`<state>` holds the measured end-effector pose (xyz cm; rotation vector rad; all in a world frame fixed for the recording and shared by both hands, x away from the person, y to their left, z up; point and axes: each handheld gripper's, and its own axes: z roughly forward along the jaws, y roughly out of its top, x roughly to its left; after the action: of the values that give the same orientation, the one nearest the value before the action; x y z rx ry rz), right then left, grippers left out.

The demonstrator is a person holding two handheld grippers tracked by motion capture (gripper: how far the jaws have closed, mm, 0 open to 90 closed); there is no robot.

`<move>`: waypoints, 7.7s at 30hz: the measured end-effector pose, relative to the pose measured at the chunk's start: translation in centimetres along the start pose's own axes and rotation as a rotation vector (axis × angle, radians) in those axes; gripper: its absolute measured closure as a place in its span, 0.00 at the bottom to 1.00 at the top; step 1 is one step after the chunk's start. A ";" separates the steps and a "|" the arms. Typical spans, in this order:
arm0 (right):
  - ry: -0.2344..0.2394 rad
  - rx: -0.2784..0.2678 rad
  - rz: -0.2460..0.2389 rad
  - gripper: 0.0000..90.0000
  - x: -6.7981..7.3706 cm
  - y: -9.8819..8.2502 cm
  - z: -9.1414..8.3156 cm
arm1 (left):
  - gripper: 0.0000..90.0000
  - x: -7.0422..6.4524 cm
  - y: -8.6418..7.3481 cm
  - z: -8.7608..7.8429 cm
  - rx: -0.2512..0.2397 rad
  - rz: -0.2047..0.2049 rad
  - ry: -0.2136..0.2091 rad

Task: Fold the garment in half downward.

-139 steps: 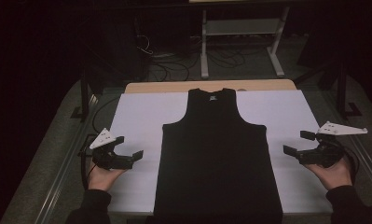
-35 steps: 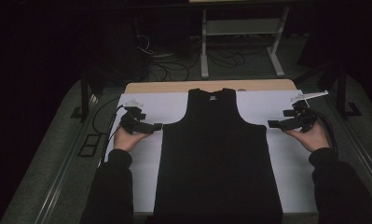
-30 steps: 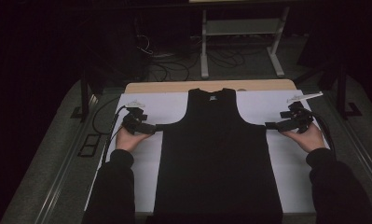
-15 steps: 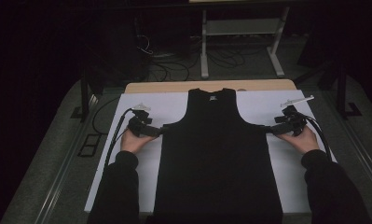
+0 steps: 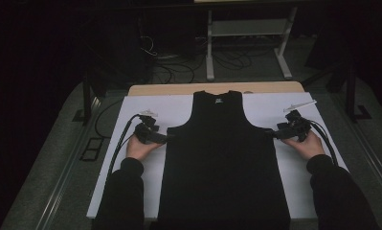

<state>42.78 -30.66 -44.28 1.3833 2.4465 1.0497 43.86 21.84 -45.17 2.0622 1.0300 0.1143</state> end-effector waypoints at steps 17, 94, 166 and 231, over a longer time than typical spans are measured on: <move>-0.047 0.009 -0.001 0.56 0.3 0.2 0.7 | 0.41 -1.2 0.4 0.7 -0.020 0.049 0.123; 0.170 -0.206 0.166 0.92 2.5 -1.2 -5.3 | 0.96 -2.6 -0.3 -5.8 -0.178 -0.138 -0.030; 0.205 -0.085 0.229 0.92 5.4 -7.6 -7.6 | 0.95 -6.0 -5.6 -8.0 -0.001 -0.115 -0.117; 0.232 0.050 0.205 0.84 7.6 -10.1 -7.3 | 0.90 -7.6 -7.9 -7.9 0.131 -0.076 -0.113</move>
<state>28.24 -31.66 -43.72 1.6428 2.5460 1.2666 30.66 24.14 -43.45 2.1174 1.0689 -0.1104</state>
